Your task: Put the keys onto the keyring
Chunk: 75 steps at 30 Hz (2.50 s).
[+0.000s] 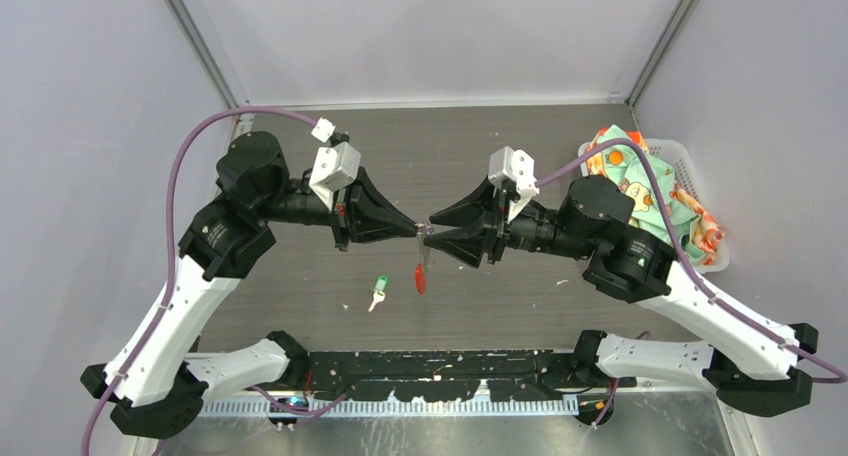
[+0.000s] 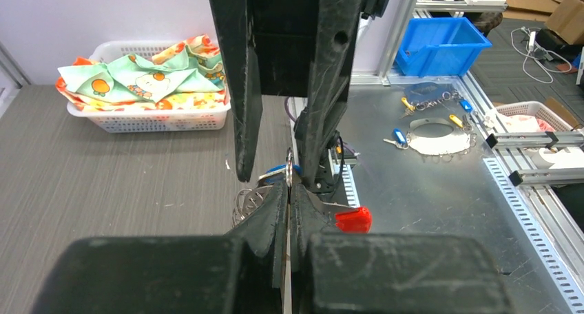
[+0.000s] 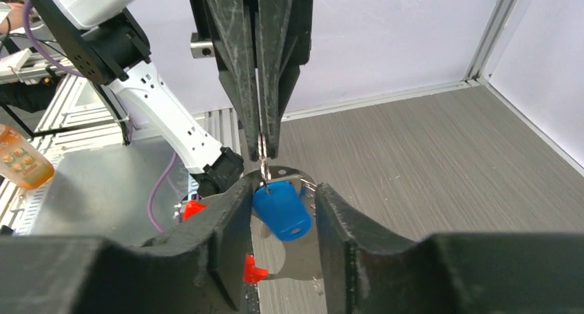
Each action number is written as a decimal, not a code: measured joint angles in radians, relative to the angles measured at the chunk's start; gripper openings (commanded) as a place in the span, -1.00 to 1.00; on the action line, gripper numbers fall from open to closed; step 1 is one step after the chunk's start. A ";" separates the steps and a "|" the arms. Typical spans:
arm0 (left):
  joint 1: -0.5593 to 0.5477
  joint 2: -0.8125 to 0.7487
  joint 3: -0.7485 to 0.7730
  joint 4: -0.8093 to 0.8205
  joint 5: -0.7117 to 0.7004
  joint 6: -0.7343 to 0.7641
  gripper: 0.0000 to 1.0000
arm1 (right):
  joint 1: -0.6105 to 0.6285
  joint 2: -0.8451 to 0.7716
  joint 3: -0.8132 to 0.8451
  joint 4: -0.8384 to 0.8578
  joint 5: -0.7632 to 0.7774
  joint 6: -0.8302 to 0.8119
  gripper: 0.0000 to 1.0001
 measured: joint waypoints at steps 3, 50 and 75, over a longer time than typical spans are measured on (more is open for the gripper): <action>0.000 0.000 0.008 0.001 0.000 -0.003 -0.99 | 0.000 0.008 -0.007 0.004 0.000 0.008 -0.50; -0.001 0.000 0.013 0.004 -0.009 -0.004 -0.99 | -0.002 0.109 0.205 -0.182 -0.035 -0.091 -0.24; 0.000 -0.013 0.013 0.003 -0.048 0.001 -0.99 | -0.002 0.066 0.046 -0.042 0.008 0.040 -0.80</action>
